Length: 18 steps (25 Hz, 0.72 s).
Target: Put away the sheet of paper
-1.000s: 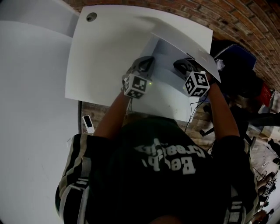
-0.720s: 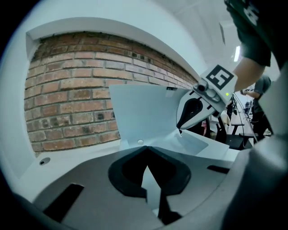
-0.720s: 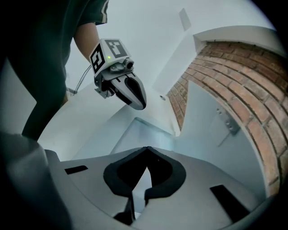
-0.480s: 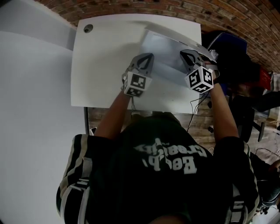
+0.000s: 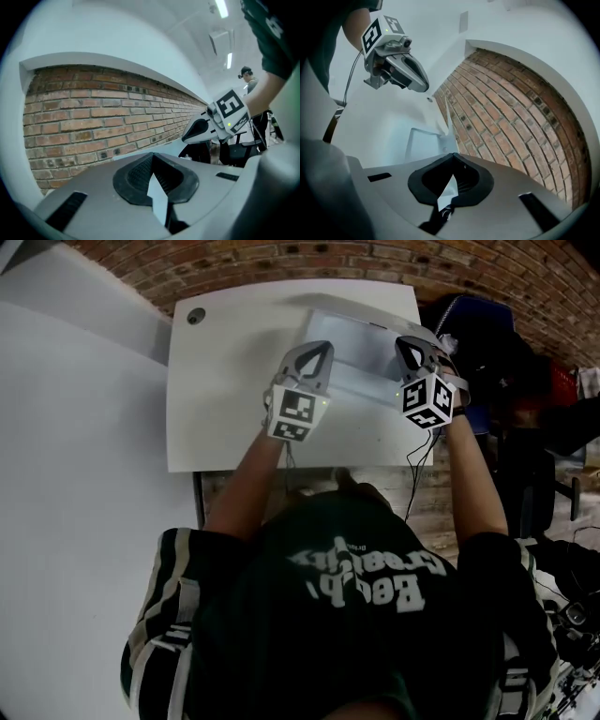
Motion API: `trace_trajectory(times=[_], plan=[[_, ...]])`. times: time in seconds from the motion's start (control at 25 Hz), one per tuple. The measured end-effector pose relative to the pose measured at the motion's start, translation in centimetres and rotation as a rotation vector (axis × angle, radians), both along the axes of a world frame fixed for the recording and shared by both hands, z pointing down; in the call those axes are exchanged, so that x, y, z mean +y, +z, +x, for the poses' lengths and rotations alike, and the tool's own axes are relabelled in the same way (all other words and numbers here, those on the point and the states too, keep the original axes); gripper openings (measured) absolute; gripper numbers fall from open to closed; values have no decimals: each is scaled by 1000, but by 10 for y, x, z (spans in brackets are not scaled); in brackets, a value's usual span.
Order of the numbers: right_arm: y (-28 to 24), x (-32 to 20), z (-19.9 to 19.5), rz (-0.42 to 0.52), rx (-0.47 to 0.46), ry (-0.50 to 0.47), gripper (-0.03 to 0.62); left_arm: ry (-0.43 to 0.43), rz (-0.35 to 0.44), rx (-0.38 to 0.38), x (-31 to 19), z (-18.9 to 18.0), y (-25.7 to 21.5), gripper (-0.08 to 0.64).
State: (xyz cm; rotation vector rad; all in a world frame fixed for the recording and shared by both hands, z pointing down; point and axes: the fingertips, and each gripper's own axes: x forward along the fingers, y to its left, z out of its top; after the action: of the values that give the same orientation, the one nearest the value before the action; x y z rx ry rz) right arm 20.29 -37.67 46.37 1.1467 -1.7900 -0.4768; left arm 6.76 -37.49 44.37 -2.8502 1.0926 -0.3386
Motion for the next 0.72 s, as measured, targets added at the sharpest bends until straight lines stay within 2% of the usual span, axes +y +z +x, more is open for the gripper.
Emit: trace_trajectory(times=[0.28,0.48,0.72], plan=[[-23,37,-3,70,-99,129,-6,56,64,12,28,-2,-29,2],[-38,71,-14,131,-239,222,-6,68,95,36,51,-11,-47,2],[-70,109,-35,262,-403,317,-6,88,136,67,81,-30,-72,2]])
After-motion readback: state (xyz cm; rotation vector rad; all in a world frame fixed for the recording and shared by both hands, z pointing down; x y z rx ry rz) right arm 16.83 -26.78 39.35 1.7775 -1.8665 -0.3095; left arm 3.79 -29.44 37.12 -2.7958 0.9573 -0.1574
